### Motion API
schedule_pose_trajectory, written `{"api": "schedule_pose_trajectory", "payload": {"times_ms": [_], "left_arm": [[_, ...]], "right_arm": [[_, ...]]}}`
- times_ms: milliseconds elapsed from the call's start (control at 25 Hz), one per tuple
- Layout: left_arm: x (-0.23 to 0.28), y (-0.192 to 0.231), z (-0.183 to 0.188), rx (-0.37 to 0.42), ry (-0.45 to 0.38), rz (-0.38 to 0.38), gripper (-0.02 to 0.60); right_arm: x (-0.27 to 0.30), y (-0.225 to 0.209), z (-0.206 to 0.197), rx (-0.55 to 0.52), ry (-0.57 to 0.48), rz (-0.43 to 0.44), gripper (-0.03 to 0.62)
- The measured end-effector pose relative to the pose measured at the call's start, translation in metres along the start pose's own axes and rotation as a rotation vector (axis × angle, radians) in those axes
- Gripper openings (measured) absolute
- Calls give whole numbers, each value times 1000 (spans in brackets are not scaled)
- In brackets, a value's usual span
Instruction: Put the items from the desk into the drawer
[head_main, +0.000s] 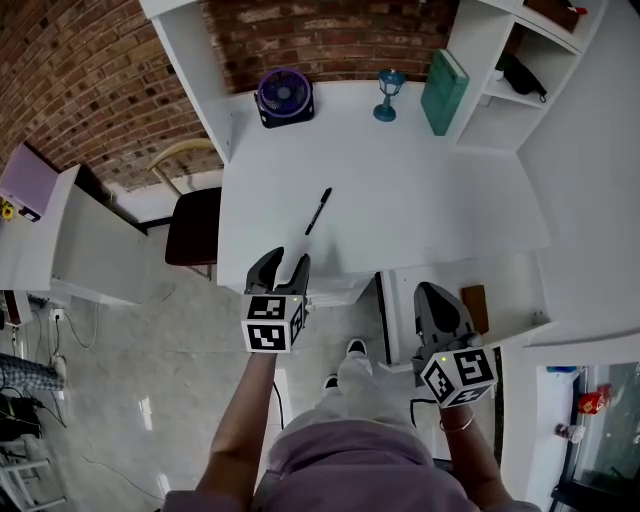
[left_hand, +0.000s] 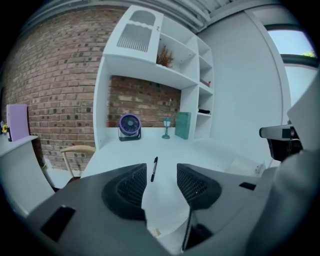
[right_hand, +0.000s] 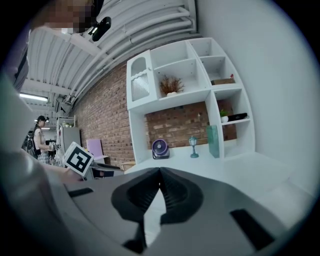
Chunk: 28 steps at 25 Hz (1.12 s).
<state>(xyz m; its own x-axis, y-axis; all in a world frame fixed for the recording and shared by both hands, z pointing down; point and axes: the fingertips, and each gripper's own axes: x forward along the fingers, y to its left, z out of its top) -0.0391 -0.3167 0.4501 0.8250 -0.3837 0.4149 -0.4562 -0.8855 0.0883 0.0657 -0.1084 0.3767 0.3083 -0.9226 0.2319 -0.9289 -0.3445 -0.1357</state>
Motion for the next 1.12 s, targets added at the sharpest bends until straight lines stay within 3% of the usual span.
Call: {"api": "schedule_pose_trajectory", "payload": {"times_ms": [400, 1120], "left_arm": [[63, 1, -3, 48, 87, 3, 172], [145, 15, -33, 142, 270, 3, 155]], "right_arm": [[23, -39, -10, 28, 38, -24, 4], [45, -68, -20, 55, 77, -34, 5]]}}
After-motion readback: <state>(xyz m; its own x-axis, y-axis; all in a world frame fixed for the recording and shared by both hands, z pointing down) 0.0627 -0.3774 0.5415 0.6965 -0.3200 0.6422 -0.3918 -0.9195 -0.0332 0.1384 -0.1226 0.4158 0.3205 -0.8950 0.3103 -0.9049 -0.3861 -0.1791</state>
